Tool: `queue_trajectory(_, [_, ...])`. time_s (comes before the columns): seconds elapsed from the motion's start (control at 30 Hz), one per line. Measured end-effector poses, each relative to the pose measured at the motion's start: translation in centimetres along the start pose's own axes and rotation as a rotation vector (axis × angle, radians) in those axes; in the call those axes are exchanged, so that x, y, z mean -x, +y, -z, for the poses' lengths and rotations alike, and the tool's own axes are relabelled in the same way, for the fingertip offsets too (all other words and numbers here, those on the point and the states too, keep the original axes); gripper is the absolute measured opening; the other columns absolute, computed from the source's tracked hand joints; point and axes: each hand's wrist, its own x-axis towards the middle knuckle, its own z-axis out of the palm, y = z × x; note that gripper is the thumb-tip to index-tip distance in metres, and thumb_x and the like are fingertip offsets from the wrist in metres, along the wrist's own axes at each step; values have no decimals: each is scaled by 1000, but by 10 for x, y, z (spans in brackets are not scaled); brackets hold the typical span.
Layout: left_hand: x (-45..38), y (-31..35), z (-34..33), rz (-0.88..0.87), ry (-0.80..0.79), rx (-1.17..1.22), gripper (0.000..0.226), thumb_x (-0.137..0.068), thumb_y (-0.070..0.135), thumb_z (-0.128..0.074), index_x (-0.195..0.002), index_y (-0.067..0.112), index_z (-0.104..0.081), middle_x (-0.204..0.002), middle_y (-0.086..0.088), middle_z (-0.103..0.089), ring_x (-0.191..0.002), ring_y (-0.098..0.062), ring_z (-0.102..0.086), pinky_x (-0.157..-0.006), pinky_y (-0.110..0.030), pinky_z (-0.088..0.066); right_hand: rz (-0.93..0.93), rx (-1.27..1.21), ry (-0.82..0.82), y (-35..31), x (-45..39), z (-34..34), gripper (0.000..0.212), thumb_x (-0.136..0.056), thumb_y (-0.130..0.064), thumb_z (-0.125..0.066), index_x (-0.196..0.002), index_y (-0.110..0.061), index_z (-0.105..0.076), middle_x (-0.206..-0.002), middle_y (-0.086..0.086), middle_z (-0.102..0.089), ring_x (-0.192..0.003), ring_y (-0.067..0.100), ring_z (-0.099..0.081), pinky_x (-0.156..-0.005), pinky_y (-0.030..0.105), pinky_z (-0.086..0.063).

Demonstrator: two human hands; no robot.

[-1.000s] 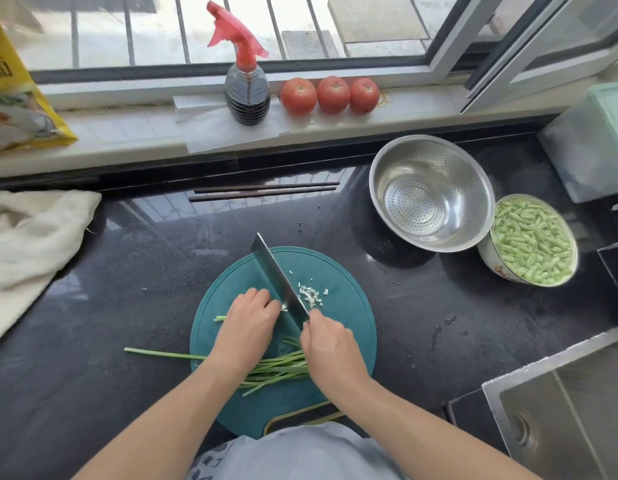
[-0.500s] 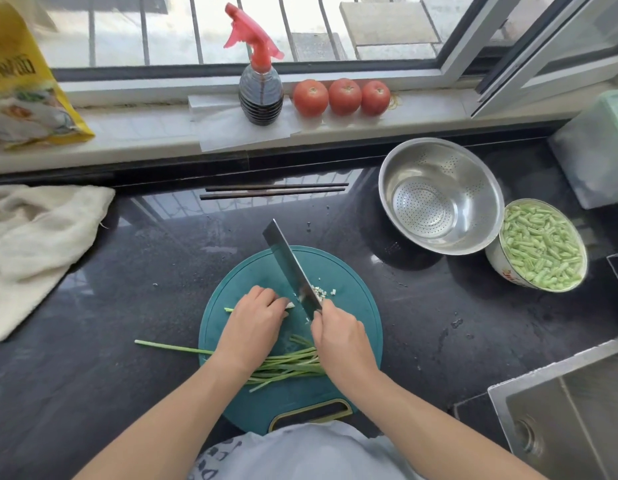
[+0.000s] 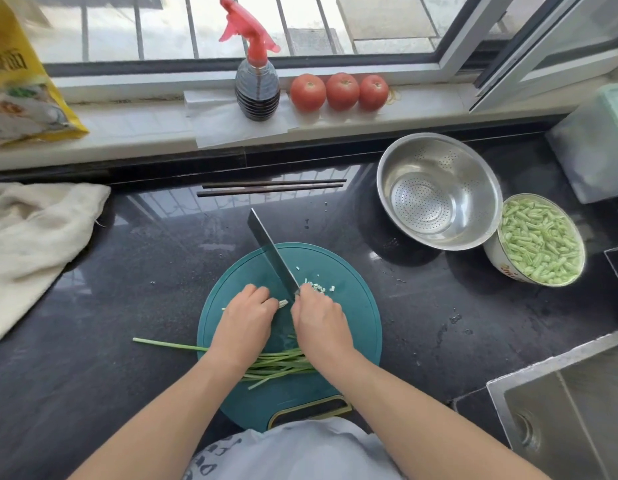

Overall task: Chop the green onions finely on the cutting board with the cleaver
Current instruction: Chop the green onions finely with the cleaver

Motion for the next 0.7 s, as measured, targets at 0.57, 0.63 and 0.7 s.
queue_trajectory(0.57, [2, 1, -4, 23, 4, 24, 19, -74, -5, -75, -70, 9, -64, -72, -4, -51, -72, -23, -45, -57, -37, -41, 12, -31, -7, -4, 1, -4, 23, -105, -30, -34, -88, -16, -39, -90, 10, -62, -80, 38, -55, -63, 40, -36])
queue_trajectory(0.63, [2, 1, -5, 27, 2, 21, 16, -75, -3, -76, -73, 10, -66, -74, -3, -52, -73, -22, -45, -58, -36, -41, 3, -40, 24, -2, -3, -2, 23, -104, -29, -36, -86, -16, -40, -87, 9, -62, -77, 37, -56, -62, 40, -36])
queue_trajectory(0.7, [3, -2, -6, 33, 3, 25, 14, -76, -2, -76, -79, 11, -71, -77, -1, -53, -76, -22, -45, -60, -36, -40, -4, -58, 37, 5, 3, 1, 22, -104, -27, -35, -86, -16, -42, -84, 8, -62, -75, 36, -56, -63, 42, -40])
